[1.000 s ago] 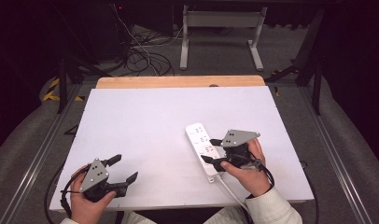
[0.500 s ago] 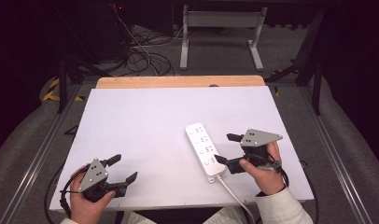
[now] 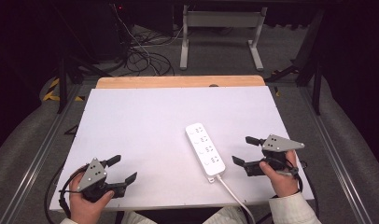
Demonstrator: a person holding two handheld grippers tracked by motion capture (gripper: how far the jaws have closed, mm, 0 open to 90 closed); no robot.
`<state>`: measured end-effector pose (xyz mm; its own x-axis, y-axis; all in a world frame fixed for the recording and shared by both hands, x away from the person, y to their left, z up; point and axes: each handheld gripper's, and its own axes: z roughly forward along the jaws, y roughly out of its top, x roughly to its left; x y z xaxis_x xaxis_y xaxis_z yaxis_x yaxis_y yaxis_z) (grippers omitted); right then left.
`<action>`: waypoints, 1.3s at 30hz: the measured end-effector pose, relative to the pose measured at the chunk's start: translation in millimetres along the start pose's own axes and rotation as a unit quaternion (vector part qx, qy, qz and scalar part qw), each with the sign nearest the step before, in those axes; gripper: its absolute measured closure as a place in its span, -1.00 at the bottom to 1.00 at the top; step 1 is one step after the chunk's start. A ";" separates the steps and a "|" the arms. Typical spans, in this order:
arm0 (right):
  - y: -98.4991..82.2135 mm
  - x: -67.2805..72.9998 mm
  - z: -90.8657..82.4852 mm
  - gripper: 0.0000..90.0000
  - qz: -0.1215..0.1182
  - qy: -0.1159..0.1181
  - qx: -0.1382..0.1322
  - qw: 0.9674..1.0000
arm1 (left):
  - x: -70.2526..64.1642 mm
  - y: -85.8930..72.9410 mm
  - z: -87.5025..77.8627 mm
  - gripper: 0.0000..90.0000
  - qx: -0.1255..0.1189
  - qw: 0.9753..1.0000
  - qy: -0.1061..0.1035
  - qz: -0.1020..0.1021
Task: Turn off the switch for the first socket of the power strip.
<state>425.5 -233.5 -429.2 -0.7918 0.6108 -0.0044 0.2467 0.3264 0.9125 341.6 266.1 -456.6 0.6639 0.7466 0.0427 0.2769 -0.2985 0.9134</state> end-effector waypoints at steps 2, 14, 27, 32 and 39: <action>-6.5 -3.1 -2.1 -0.75 0.003 -0.001 0.000 1.000 | 0.0 0.0 0.0 -0.57 -0.003 1.000 -0.001 0.001; -41.0 -16.8 -5.8 -0.77 0.022 -0.020 0.040 0.999 | 0.8 -0.1 -0.7 -0.57 -0.006 1.000 -0.003 0.005; -63.3 -19.8 -8.0 -0.78 0.032 -0.023 0.064 0.997 | 0.2 -0.4 -1.0 -0.56 -0.001 1.000 0.000 0.008; -68.0 -16.8 -7.7 -0.80 0.037 -0.016 0.064 0.997 | -1.2 -1.0 1.5 -0.57 -0.009 1.000 0.002 0.009; -64.2 -15.4 -9.0 -0.80 0.023 -0.017 0.046 0.999 | -0.5 -1.2 0.9 -0.58 -0.012 1.000 0.003 0.010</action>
<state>416.8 -270.4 -484.0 -0.7594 0.6503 0.0202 0.3334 0.3622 0.8704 341.6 265.6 -458.1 0.6645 0.7445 0.0640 0.2466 -0.2993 0.9217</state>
